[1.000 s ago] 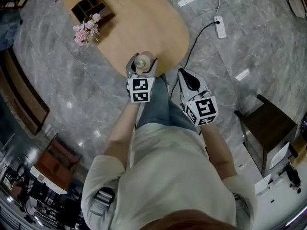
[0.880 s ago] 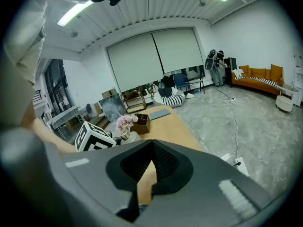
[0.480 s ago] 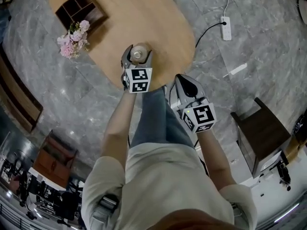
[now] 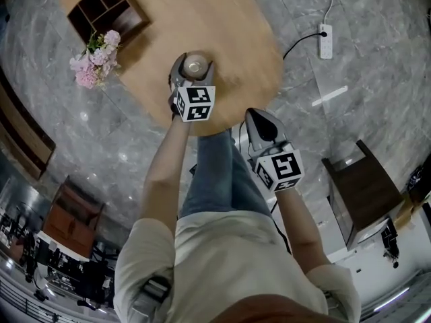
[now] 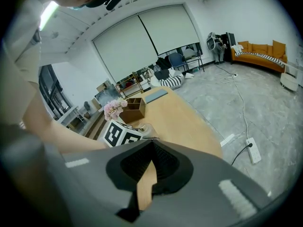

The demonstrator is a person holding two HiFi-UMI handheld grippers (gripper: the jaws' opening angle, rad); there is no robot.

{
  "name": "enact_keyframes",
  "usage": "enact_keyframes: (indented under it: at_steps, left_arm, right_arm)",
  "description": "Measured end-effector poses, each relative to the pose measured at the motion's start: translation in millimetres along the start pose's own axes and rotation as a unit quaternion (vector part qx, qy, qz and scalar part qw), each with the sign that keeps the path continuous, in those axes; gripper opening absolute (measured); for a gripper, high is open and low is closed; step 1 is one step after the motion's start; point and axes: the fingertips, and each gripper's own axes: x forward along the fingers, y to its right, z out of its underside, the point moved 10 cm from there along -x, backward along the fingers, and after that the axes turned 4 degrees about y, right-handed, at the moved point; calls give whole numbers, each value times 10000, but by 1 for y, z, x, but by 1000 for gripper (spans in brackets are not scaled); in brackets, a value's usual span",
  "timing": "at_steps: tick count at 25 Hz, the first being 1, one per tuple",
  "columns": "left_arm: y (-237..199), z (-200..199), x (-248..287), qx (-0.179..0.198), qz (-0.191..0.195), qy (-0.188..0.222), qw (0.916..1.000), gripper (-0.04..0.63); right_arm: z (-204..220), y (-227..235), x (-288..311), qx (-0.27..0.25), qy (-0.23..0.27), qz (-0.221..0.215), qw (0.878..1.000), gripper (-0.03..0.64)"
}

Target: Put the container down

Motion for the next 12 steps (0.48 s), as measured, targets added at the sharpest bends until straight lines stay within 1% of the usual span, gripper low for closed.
enact_keyframes:
  at_steps: [4,9,12]
  left_arm:
    - [-5,4,8,17,-9,-19,10000,345]
    - [-7,7,12,-11,49,129,9999,345]
    - [-7,9,13,-168,170,98,9997,347]
  right_arm:
    - [0,0,5,36,-6,2,10000,2]
    - [-1,-2,5,44,47,34,10000,2]
    - [-1,-5,1,68,127,68,9999,2]
